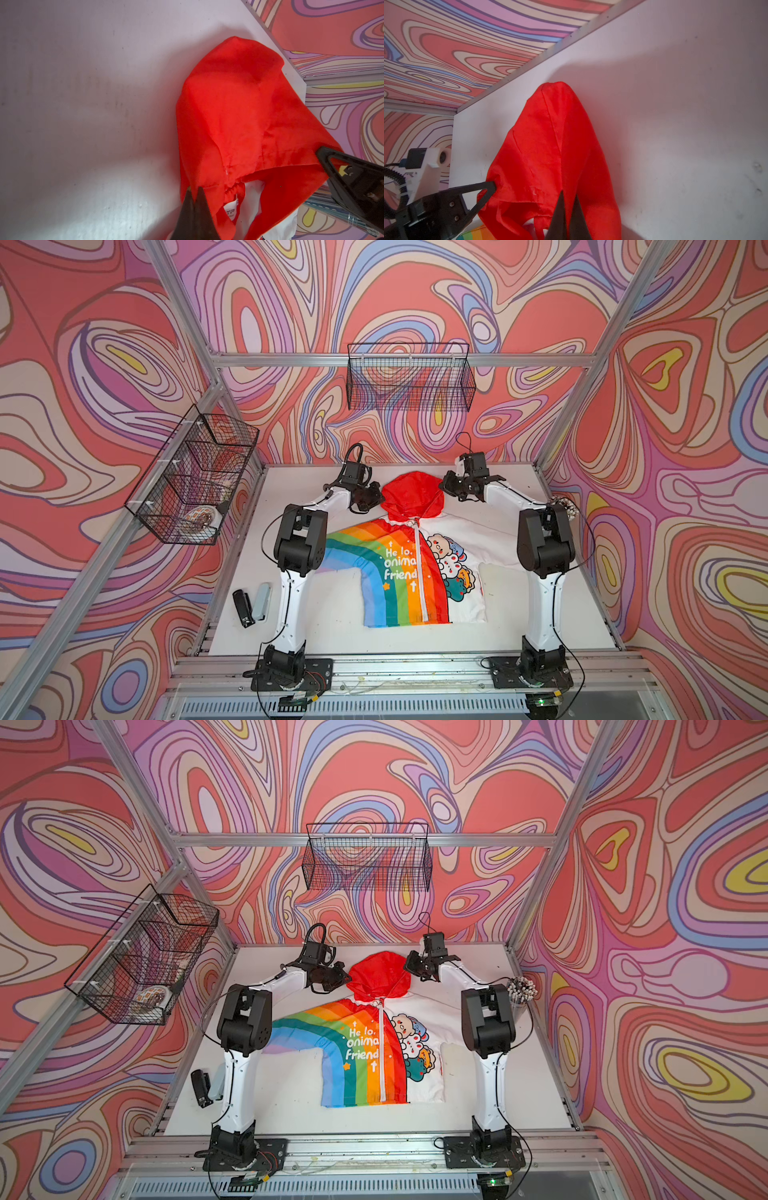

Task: Unzip the jacket
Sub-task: Flatten out the jacket at the center of the board.

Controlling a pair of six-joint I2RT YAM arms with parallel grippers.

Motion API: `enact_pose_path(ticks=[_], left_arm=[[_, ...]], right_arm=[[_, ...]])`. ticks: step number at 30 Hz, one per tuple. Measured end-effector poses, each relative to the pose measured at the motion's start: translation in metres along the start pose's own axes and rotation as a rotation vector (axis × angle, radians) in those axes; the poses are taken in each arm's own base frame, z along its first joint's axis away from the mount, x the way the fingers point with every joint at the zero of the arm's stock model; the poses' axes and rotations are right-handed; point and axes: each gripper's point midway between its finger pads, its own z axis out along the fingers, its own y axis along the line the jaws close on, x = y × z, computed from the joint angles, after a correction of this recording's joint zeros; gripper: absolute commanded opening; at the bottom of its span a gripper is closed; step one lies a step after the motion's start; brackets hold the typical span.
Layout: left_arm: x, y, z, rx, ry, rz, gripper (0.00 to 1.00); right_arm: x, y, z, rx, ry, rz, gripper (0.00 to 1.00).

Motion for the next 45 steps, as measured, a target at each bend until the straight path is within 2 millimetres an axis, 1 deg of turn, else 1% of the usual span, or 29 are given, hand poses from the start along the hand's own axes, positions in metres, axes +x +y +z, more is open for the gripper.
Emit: enact_pose_path(ticks=[2, 5, 7, 8, 9, 11, 12, 13, 14, 15, 16, 18, 19, 22, 23, 25, 27, 28, 30, 32, 34, 35, 37, 39, 40, 41, 43, 45], left_arm=[[-0.001, 0.000, 0.000, 0.002, -0.003, 0.000, 0.00], [0.000, 0.005, 0.001, -0.001, -0.003, -0.004, 0.01], [0.001, 0.008, 0.001, -0.004, 0.000, -0.009, 0.18], [0.001, 0.009, 0.001, -0.003, 0.000, -0.009, 0.30], [0.000, 0.009, 0.000, 0.000, 0.000, -0.010, 0.39], [0.000, 0.008, 0.000, 0.006, 0.002, -0.006, 0.57], [0.000, 0.008, -0.001, 0.008, 0.003, -0.003, 0.68], [0.000, 0.008, -0.001, 0.007, 0.003, 0.002, 0.76], [0.000, 0.008, -0.003, 0.006, 0.001, 0.013, 0.85], [0.000, 0.007, -0.006, 0.002, -0.004, 0.022, 0.92], [0.000, 0.006, -0.010, -0.002, -0.010, 0.035, 0.96], [0.000, 0.001, -0.027, -0.020, -0.030, 0.063, 0.96], [0.000, -0.003, -0.036, -0.022, -0.042, 0.078, 0.94], [0.004, -0.022, -0.076, -0.023, -0.100, 0.146, 0.84], [0.007, -0.029, -0.091, -0.025, -0.122, 0.173, 0.80], [0.018, -0.042, -0.112, -0.030, -0.154, 0.230, 0.75], [0.036, -0.052, -0.122, -0.037, -0.163, 0.286, 0.71], [0.045, -0.054, -0.122, -0.044, -0.156, 0.307, 0.70], [0.064, -0.051, -0.115, -0.063, -0.127, 0.336, 0.70], [0.076, -0.038, -0.107, -0.108, -0.103, 0.340, 0.71], [0.079, -0.020, -0.103, -0.171, -0.090, 0.326, 0.73], [0.077, -0.011, -0.103, -0.200, -0.093, 0.316, 0.75], [0.070, 0.000, -0.105, -0.233, -0.108, 0.296, 0.76], [0.063, 0.006, -0.108, -0.245, -0.122, 0.279, 0.70], [0.061, 0.007, -0.109, -0.246, -0.126, 0.276, 0.65], [0.060, 0.007, -0.109, -0.242, -0.127, 0.278, 0.57], [0.064, 0.002, -0.107, -0.225, -0.113, 0.295, 0.43], [0.071, -0.009, -0.101, -0.193, -0.087, 0.324, 0.36]], right_arm=[[0.000, -0.004, 0.000, 0.016, -0.010, -0.013, 0.00], [0.005, -0.022, 0.001, 0.082, -0.012, -0.002, 0.00], [0.006, -0.032, 0.001, 0.113, -0.006, 0.011, 0.00], [0.007, -0.035, 0.002, 0.121, 0.000, 0.016, 0.07], [0.007, -0.039, 0.004, 0.126, 0.012, 0.021, 0.18], [0.007, -0.041, 0.006, 0.119, 0.022, 0.006, 0.37], [0.007, -0.041, 0.006, 0.117, 0.028, -0.001, 0.44], [0.007, -0.042, 0.005, 0.116, 0.027, -0.008, 0.49], [0.006, -0.042, 0.003, 0.118, 0.022, -0.018, 0.53], [0.007, -0.043, -0.001, 0.125, 0.019, -0.024, 0.54], [0.009, -0.044, -0.006, 0.137, 0.019, -0.028, 0.54], [0.013, -0.045, -0.024, 0.168, 0.011, -0.036, 0.52], [0.015, -0.044, -0.035, 0.180, 0.007, -0.040, 0.51], [0.028, -0.037, -0.074, 0.207, -0.008, -0.054, 0.46], [0.035, -0.036, -0.088, 0.216, -0.011, -0.056, 0.44], [0.053, -0.034, -0.109, 0.229, -0.007, -0.063, 0.40], [0.083, -0.034, -0.126, 0.245, 0.028, -0.069, 0.38], [0.097, -0.034, -0.131, 0.251, 0.048, -0.074, 0.37], [0.132, -0.033, -0.142, 0.262, 0.108, -0.083, 0.35], [0.162, -0.031, -0.148, 0.263, 0.164, -0.097, 0.35], [0.185, -0.027, -0.153, 0.253, 0.203, -0.112, 0.32], [0.194, -0.026, -0.155, 0.244, 0.217, -0.116, 0.31], [0.209, -0.024, -0.156, 0.220, 0.242, -0.113, 0.28], [0.218, -0.022, -0.154, 0.203, 0.264, -0.110, 0.23], [0.219, -0.020, -0.153, 0.198, 0.270, -0.111, 0.22], [0.221, -0.017, -0.151, 0.188, 0.275, -0.118, 0.19], [0.226, -0.011, -0.147, 0.170, 0.292, -0.129, 0.16], [0.230, -0.007, -0.141, 0.159, 0.312, -0.138, 0.13]])
